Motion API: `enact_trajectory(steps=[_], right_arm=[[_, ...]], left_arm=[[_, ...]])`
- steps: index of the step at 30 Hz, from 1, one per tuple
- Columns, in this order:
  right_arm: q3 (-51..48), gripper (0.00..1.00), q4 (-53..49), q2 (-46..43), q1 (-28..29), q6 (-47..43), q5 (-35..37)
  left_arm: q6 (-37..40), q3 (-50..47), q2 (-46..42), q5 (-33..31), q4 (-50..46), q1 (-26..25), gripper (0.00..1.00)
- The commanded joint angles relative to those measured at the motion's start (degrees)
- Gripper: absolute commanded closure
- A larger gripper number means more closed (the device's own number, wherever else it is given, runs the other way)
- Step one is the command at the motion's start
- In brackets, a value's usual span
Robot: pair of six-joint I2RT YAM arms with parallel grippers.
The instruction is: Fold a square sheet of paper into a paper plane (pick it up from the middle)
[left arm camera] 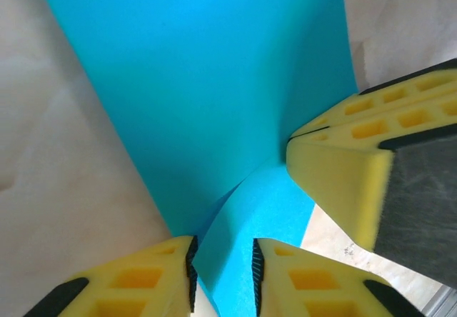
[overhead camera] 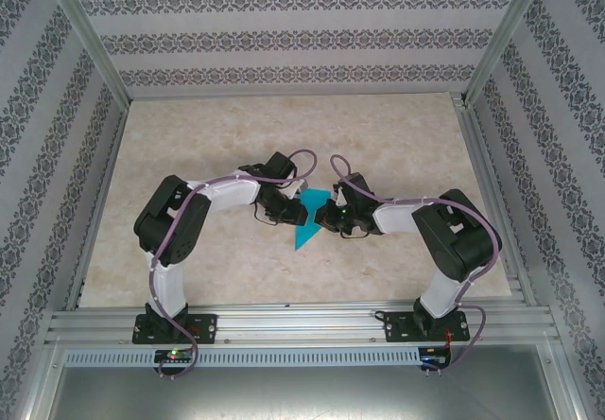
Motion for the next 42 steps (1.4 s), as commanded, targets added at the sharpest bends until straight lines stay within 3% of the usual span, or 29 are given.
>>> enact_trajectory(steps=[1,3,7,11,15,24,31,42], right_arm=[[-1.3,0.93,-3.2,1.7,-0.1,-0.2,3.8],[-1.3,0.93,-3.2,1.5,-0.1,-0.1,3.8],[-0.9,0.93,-4.0,1.1,-0.1,-0.1,3.9],[-0.6,0.92,-4.4,1.2,-0.1,-0.3,4.2],[-0.1,0.92,-4.4,1.7,0.0,-0.3,3.7],[0.6,0.89,-3.5,-1.3,-0.2,-1.4,0.8],[0.9,0.87,-2.2,-7.1,1.3,-1.8,-1.3],[1.9,0.92,-1.4,-1.1,2.5,-0.6,0.7]], left_arm=[[-2.4,-2.1,-6.5,-3.1,-1.0,0.5,0.67],[-4.6,-4.1,-9.3,-3.8,-0.2,0.4,0.66],[-8.1,-8.0,-12.5,1.4,4.3,-0.2,0.71],[-8.9,-8.0,-10.6,3.3,6.3,-1.9,0.81],[-9.5,-6.8,-6.3,3.8,7.9,-2.4,0.83],[-7.7,-4.7,-0.6,-3.1,5.6,-2.4,0.89],[-6.8,-5.5,-0.6,-3.0,5.5,-2.4,0.89],[-6.0,-4.9,-1.1,-2.3,5.1,-2.4,0.89]])
